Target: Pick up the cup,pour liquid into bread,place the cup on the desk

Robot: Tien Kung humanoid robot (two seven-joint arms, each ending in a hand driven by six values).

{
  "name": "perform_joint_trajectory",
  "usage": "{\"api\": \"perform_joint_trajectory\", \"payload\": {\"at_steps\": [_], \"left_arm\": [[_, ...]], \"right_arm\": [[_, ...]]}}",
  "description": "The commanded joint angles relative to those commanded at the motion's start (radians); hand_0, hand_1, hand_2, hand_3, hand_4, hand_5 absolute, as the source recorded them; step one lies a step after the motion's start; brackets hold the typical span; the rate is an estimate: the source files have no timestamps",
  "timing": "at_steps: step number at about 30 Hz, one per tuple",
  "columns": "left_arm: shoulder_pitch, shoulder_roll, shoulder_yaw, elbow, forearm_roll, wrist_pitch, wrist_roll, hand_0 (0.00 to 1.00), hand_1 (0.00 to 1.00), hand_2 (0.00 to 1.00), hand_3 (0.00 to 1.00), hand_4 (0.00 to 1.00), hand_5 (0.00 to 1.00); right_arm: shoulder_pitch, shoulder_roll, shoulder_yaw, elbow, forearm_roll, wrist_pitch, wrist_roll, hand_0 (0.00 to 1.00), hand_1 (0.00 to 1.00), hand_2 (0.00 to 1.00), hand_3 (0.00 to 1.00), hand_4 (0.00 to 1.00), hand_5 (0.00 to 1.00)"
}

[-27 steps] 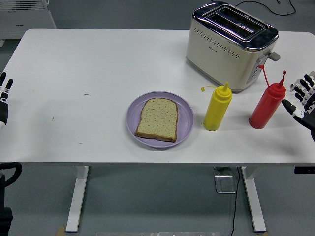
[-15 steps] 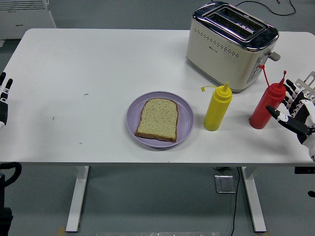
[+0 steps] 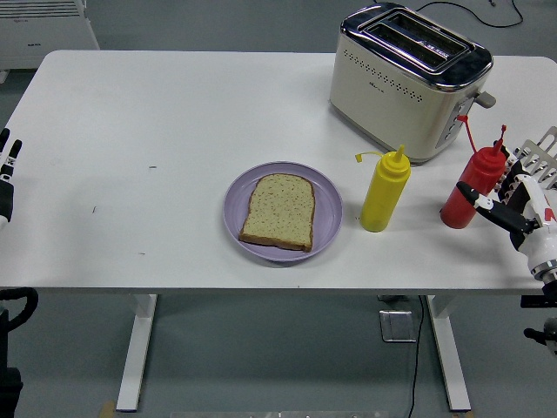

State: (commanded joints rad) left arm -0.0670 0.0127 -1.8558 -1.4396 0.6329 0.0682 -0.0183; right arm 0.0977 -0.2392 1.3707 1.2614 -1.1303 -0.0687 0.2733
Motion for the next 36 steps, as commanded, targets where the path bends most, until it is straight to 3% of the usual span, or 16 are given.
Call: {"api": "perform_joint_trajectory", "payload": {"at_steps": [4, 5, 10, 11, 16, 17, 22, 23, 28, 29, 34, 35, 36], "left_arm": [[0.0, 0.0, 0.0, 0.0, 0.0, 0.0, 0.0, 0.833, 0.841, 0.859, 0.787, 0.662, 0.998], [0.0, 0.0, 0.0, 0.0, 0.0, 0.0, 0.0, 0.833, 0.841, 0.859, 0.784, 0.662, 0.998], [0.0, -0.001, 0.0, 0.0, -0.001, 0.002, 0.001, 0.833, 0.841, 0.859, 0.784, 0.662, 0.998], [0.0, -0.001, 0.0, 0.0, -0.001, 0.002, 0.001, 0.833, 0.842, 0.858, 0.775, 0.663, 0.998], [0.001, -0.002, -0.002, 0.0, -0.001, 0.002, 0.001, 0.833, 0.842, 0.858, 0.775, 0.663, 0.998], [0.001, -0.001, -0.002, 0.0, -0.001, 0.002, 0.001, 0.833, 0.842, 0.859, 0.772, 0.663, 0.998], [0.001, -0.001, -0.003, 0.001, -0.001, 0.004, 0.002, 0.833, 0.842, 0.859, 0.772, 0.663, 0.998], [0.001, -0.002, -0.003, 0.001, -0.001, 0.004, 0.002, 0.833, 0.842, 0.858, 0.769, 0.664, 0.998], [0.001, -0.002, -0.003, 0.001, 0.0, 0.004, 0.002, 0.833, 0.842, 0.858, 0.769, 0.664, 0.998], [0.001, -0.002, -0.003, 0.001, 0.0, 0.004, 0.002, 0.832, 0.842, 0.858, 0.767, 0.664, 0.998], [0.001, -0.002, -0.003, 0.001, 0.0, 0.004, 0.002, 0.832, 0.842, 0.858, 0.767, 0.664, 0.998], [0.001, -0.002, -0.003, 0.001, 0.0, 0.004, 0.002, 0.832, 0.841, 0.857, 0.762, 0.664, 0.998], [0.001, -0.002, -0.003, 0.001, 0.0, 0.004, 0.002, 0.832, 0.841, 0.857, 0.762, 0.664, 0.998]], "right_arm": [[0.022, 0.01, -0.006, -0.013, -0.013, -0.012, -0.01, 0.902, 0.852, 0.884, 0.978, 0.927, 0.261], [0.024, 0.011, -0.007, -0.014, -0.014, -0.012, -0.011, 0.856, 0.811, 0.779, 0.917, 0.925, 0.267], [0.062, 0.027, -0.037, -0.042, -0.015, -0.053, -0.025, 0.856, 0.811, 0.779, 0.917, 0.925, 0.267], [0.068, 0.03, -0.041, -0.047, -0.015, -0.061, -0.027, 0.752, 0.665, 0.575, 0.704, 0.924, 0.267], [0.098, 0.044, -0.061, -0.075, 0.0, -0.129, -0.028, 0.752, 0.665, 0.575, 0.704, 0.924, 0.267], [0.103, 0.045, -0.064, -0.079, 0.004, -0.14, -0.027, 0.519, 0.428, 0.389, 0.519, 0.922, 0.272], [0.122, 0.05, -0.076, -0.095, 0.046, -0.195, -0.017, 0.519, 0.428, 0.389, 0.519, 0.922, 0.272], [0.123, 0.05, -0.077, -0.096, 0.048, -0.196, -0.016, 0.358, 0.296, 0.294, 0.4, 0.919, 0.273], [0.129, 0.051, -0.089, -0.1, 0.062, -0.204, -0.011, 0.358, 0.296, 0.294, 0.4, 0.919, 0.273], [0.131, 0.052, -0.093, -0.102, 0.067, -0.211, -0.008, 0.264, 0.216, 0.233, 0.317, 0.914, 0.267], [0.135, 0.055, -0.1, -0.109, 0.084, -0.23, 0.003, 0.264, 0.216, 0.233, 0.317, 0.914, 0.267], [0.136, 0.055, -0.1, -0.11, 0.087, -0.233, 0.005, 0.148, 0.131, 0.177, 0.228, 0.901, 0.236], [0.136, 0.056, -0.1, -0.112, 0.091, -0.238, 0.008, 0.148, 0.131, 0.177, 0.228, 0.901, 0.236]]}}
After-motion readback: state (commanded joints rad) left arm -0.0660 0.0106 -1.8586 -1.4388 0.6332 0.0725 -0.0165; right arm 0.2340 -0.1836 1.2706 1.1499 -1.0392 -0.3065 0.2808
